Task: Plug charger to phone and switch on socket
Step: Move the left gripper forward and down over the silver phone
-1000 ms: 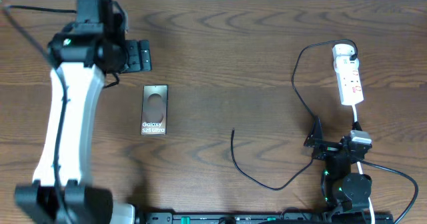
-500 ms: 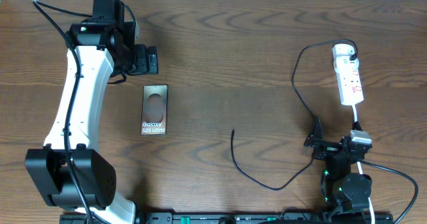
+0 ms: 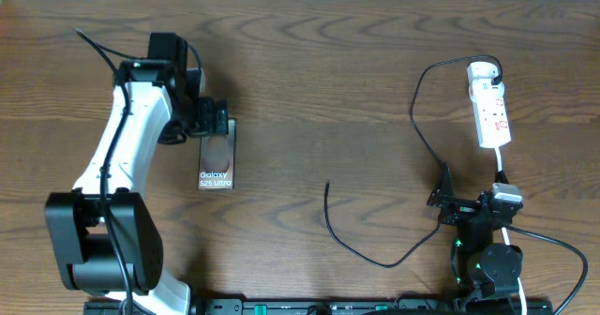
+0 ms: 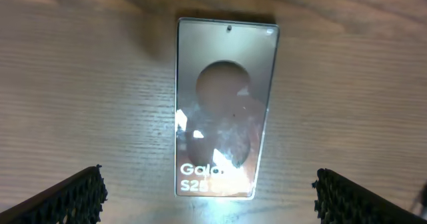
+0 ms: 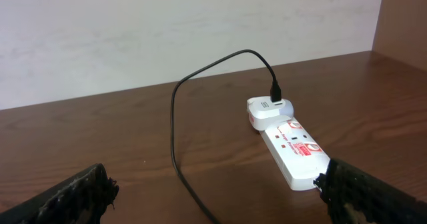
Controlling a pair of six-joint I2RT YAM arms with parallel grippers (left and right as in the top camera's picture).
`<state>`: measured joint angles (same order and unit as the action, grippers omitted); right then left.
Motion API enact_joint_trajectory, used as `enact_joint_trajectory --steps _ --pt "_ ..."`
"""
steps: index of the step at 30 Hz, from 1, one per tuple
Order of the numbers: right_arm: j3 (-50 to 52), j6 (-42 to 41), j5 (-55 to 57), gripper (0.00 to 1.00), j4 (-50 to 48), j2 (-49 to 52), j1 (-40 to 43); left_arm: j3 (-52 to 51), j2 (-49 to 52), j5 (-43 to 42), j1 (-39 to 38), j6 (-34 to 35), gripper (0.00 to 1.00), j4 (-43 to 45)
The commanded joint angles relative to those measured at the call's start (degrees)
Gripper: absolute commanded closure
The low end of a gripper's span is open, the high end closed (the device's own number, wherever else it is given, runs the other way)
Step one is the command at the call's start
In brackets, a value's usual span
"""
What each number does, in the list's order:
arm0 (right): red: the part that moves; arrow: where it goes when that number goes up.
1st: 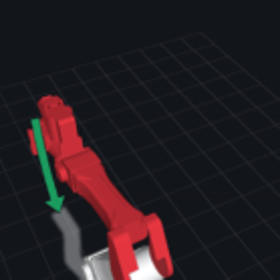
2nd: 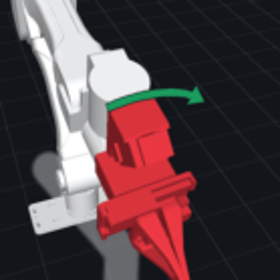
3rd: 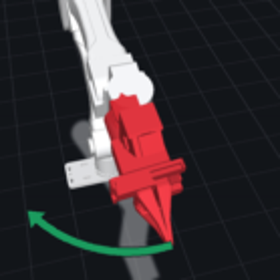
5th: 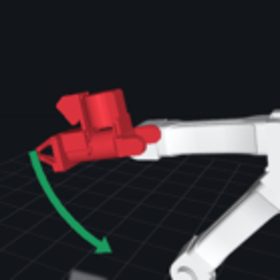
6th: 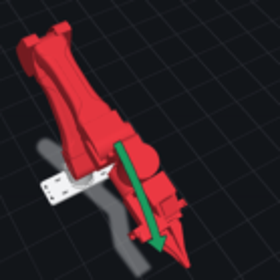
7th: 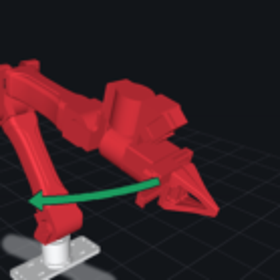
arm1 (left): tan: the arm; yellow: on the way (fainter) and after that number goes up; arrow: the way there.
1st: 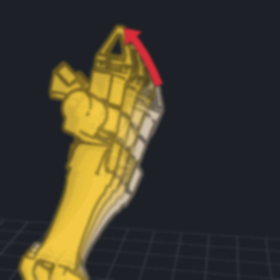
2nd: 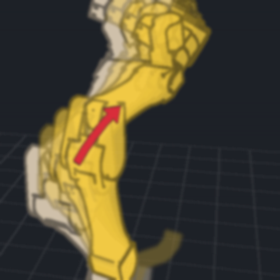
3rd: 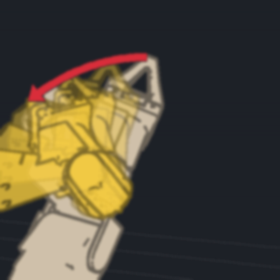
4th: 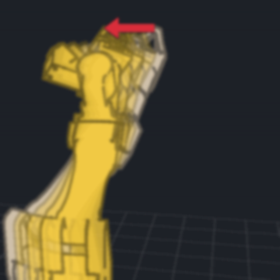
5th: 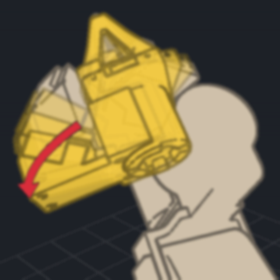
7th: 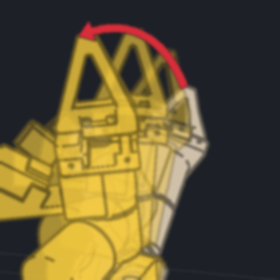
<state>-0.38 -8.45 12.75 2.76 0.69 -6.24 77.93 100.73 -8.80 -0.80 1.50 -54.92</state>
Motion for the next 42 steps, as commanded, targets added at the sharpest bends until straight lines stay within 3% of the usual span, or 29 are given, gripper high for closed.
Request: enact_joint_trajectory --steps 1,9,17,42 --pt "0.1 0.8 0.6 0.01 0.2 -0.3 0.3 -2.9 0.1 -1.9 0.1 0.2 0.02 1.8" --pt "0.1 0.8 0.6 0.01 0.2 -0.3 0.3 -7.3 0.2 -3.4 -1.0 0.5 0.02 7.5" --pt "0.1 0.8 0.6 0.01 0.2 -0.3 0.3 -7.9 0.3 5.6 -4.3 6.8 0.02 8.2" --pt "0.1 0.8 0.6 0.01 0.2 -0.3 0.3 -7.9 7.5 6.1 -5.7 5.6 0.02 12.5"
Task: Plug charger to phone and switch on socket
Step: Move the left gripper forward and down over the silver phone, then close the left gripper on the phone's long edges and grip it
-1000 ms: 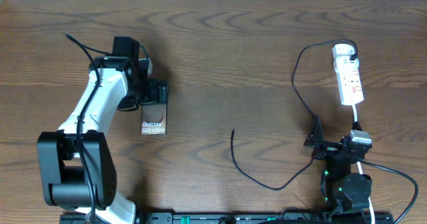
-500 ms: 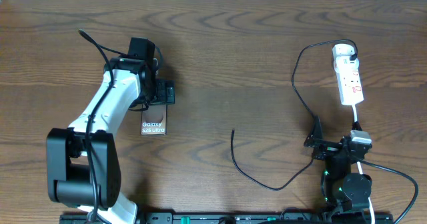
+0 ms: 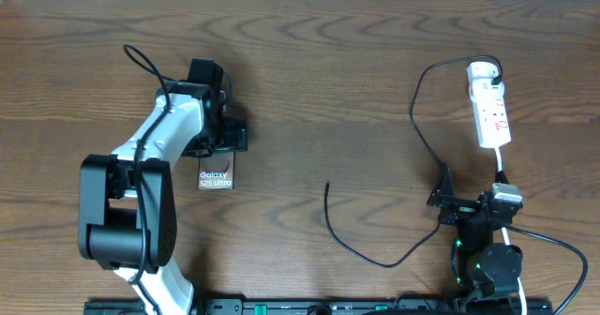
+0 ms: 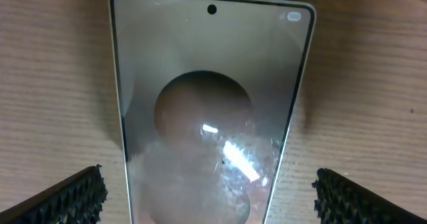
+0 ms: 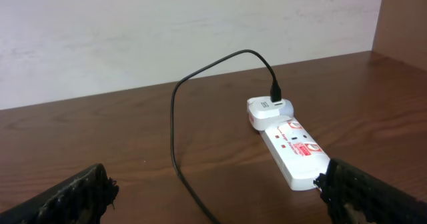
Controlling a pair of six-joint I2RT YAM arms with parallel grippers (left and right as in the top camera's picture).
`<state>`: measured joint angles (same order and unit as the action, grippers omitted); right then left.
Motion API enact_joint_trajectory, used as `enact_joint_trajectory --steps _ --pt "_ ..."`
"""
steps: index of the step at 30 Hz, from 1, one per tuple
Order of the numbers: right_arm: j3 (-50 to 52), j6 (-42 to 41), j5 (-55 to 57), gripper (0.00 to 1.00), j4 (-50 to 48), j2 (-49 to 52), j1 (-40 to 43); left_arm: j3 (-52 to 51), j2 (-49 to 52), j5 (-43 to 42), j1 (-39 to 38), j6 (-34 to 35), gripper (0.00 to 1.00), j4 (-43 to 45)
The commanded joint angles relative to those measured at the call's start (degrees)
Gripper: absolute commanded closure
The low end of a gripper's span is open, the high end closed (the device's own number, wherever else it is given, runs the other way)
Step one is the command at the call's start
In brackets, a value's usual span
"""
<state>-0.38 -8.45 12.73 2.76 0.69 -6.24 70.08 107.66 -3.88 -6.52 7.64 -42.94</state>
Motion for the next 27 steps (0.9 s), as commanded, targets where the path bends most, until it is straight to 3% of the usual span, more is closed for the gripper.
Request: enact_joint_trajectory --steps 1,27 --pt "0.1 0.8 0.6 0.01 0.2 -0.3 0.3 0.0 0.6 1.2 0.0 -0.5 0.02 0.7" --pt "0.1 0.8 0.6 0.01 0.2 -0.3 0.3 -3.0 0.6 1.2 0.0 -0.8 0.02 2.8"
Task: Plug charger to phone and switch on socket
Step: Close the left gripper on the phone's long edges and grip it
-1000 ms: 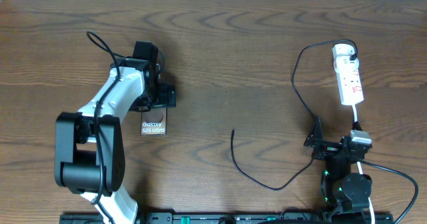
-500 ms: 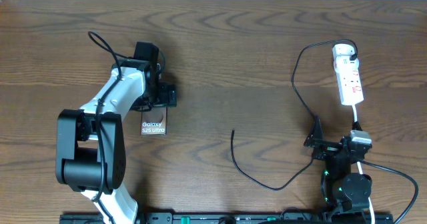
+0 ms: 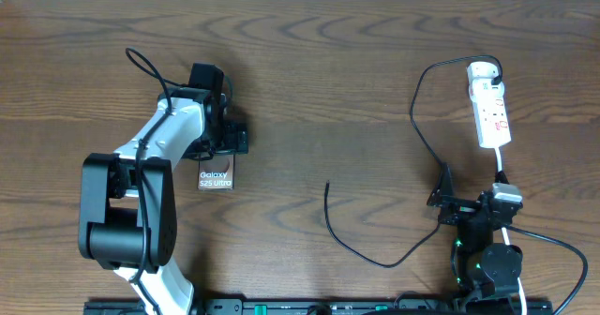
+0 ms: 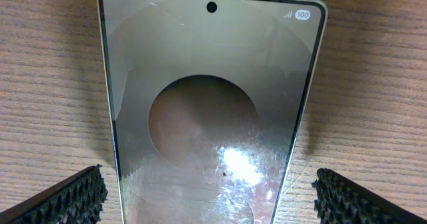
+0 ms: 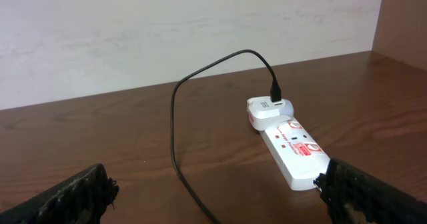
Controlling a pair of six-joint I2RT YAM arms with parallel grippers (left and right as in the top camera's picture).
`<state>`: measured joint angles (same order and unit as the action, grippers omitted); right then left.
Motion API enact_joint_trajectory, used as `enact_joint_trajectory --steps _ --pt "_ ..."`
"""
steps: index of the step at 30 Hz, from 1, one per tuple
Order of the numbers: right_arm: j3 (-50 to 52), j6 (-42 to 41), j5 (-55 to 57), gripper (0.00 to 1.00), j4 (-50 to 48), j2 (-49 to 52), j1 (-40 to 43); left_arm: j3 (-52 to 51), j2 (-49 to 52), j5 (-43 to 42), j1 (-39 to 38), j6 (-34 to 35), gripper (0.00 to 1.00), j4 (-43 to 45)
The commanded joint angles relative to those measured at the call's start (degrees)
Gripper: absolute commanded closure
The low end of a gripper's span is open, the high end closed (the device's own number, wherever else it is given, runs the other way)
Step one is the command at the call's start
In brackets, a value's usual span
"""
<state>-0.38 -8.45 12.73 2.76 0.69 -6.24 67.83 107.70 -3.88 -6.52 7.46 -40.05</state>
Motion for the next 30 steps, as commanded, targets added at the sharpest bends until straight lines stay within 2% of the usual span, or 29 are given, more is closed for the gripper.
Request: enact_joint_trajectory --steps 1,30 --pt "0.1 0.8 0.6 0.01 0.2 -0.3 0.3 -0.9 0.6 1.2 0.0 -0.6 0.02 0.0" --pt "0.1 0.8 0.6 0.01 0.2 -0.3 0.3 -3.9 0.6 1.2 0.0 -4.5 0.02 0.6"
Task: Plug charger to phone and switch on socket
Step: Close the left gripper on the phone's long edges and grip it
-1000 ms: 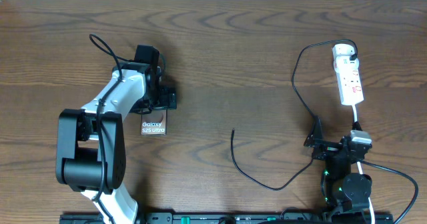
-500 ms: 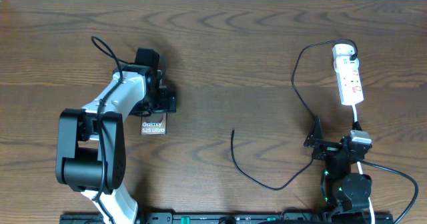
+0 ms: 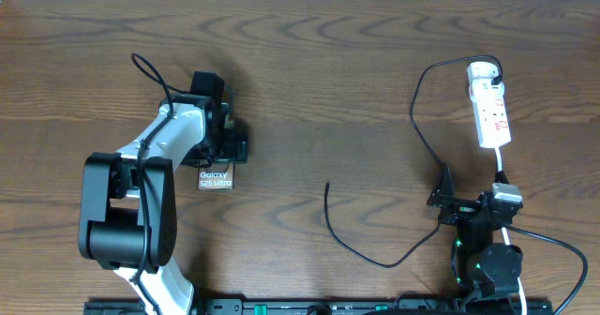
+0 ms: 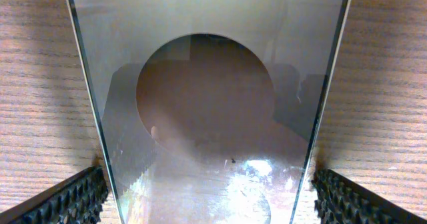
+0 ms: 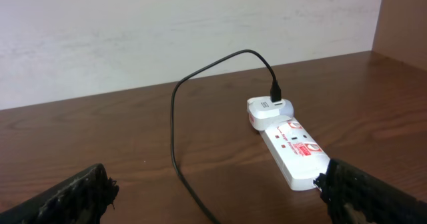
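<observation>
A phone point(image 3: 215, 177) with "Galaxy S25 Ultra" on its screen lies flat on the wooden table at the left. My left gripper point(image 3: 223, 148) hovers low over its far half, open. In the left wrist view the phone point(image 4: 207, 117) fills the space between the two fingers point(image 4: 70, 197), which flank its long edges. A black cable point(image 3: 414, 127) runs from a white charger point(image 5: 270, 109) plugged into a white power strip point(image 3: 491, 109). The cable's loose end point(image 3: 326, 186) lies mid-table. My right gripper point(image 3: 450, 202) rests open at the near right, holding nothing.
The table's far edge meets a pale wall point(image 5: 167, 31) behind the power strip. The cable point(image 5: 175, 124) loops across the table between the strip and my right arm. A black rail point(image 3: 309, 307) runs along the near edge.
My left gripper has come lower over the phone. The phone's top edge and camera hole have left the wrist view, and the fingers now sit beside its long edges. The right arm is unchanged.
My left gripper first hung open well above the phone, with the whole phone in its view. At each later moment the phone looked larger and the gripper sat lower over it, and now it straddles the phone. The cable, strip and right arm stayed put.
</observation>
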Controlling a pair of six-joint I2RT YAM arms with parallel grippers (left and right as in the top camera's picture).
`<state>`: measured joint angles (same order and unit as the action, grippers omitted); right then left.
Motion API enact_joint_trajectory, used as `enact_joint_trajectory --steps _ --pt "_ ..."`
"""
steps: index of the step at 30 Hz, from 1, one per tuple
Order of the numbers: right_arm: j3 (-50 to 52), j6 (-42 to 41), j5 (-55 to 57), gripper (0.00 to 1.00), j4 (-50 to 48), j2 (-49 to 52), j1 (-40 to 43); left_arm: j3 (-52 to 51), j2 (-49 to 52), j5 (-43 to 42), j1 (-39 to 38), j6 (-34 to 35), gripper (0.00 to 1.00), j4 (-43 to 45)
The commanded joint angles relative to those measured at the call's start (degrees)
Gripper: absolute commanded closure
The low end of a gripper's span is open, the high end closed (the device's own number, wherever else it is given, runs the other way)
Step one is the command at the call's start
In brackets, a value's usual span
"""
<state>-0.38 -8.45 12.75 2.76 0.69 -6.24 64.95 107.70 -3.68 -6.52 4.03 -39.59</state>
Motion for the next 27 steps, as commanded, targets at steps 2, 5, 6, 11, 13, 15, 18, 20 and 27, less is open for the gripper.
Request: enact_joint_trajectory --steps 2,5,6,11,13,15,18,20,27 --pt "0.1 0.8 0.6 0.01 0.2 -0.3 0.3 -1.0 0.6 1.0 0.0 -1.0 0.02 0.1" --pt "0.1 0.8 0.6 0.01 0.2 -0.3 0.3 -1.0 0.6 1.0 0.0 -1.9 0.02 0.1" --pt "0.1 0.8 0.6 0.01 0.2 -0.3 0.3 -1.0 0.6 1.0 0.0 -2.1 0.02 0.1" --pt "0.1 0.8 0.6 0.01 0.2 -0.3 0.3 -1.0 0.6 1.0 0.0 -2.1 0.02 0.1" --pt "0.1 0.9 0.6 0.01 0.2 -0.3 0.3 -1.0 0.6 1.0 0.0 -2.1 0.02 0.1" --pt "0.1 0.8 0.6 0.01 0.2 -0.3 0.3 -1.0 0.6 1.0 0.0 -2.1 0.02 0.1" --pt "0.1 0.8 0.6 0.01 0.2 -0.3 0.3 -1.0 0.6 1.0 0.0 -2.1 0.02 0.1" --pt "0.1 0.8 0.6 0.01 0.2 -0.3 0.3 -1.0 0.6 1.0 0.0 -2.1 0.02 0.1" --pt "0.1 0.8 0.6 0.01 0.2 -0.3 0.3 -1.0 0.6 1.0 0.0 -2.1 0.06 0.3"
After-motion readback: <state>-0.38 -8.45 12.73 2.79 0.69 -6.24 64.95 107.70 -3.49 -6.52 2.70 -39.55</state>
